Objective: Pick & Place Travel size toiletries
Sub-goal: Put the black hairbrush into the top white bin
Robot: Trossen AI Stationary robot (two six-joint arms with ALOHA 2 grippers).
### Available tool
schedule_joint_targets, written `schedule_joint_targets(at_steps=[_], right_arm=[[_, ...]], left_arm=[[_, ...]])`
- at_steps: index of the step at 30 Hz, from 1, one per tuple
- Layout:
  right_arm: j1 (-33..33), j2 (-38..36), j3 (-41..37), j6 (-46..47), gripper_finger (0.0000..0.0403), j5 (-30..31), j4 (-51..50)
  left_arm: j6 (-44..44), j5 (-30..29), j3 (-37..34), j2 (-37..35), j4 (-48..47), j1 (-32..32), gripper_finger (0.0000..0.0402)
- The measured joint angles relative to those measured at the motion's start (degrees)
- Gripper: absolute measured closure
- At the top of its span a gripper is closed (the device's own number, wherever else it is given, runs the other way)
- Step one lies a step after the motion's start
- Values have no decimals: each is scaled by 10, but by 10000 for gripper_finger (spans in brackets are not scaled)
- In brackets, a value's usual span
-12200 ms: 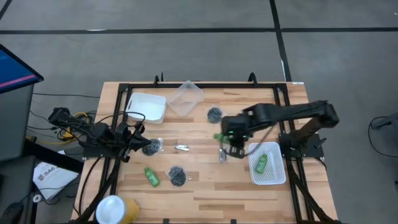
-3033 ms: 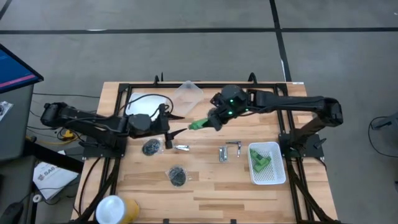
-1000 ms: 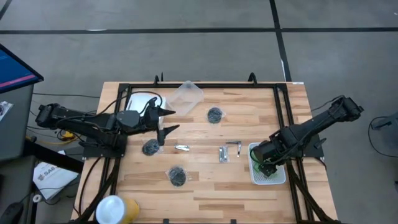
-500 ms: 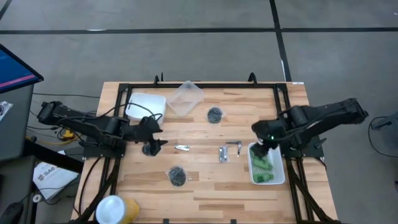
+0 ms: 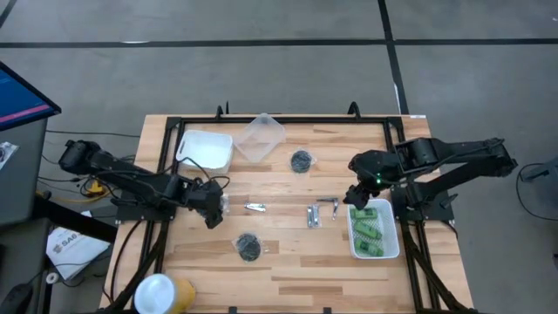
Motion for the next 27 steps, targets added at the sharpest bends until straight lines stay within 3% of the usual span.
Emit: schedule_joint_targets(at_steps=[8,16,24,27], right_arm=[[0,0,0,-6,184,18,5],[0,0,0,-6,184,18,23],[0,0,0,-11,184,20,26],[0,0,0,-11,184,20,32]], left_arm=[[-36,-40,-76,-41,11,2,105],[-38,-62,-89,-43,12,2,105],[-108,-28,-145,-46,63,2,107],[-106,-26,-141,-48,66,2,131]])
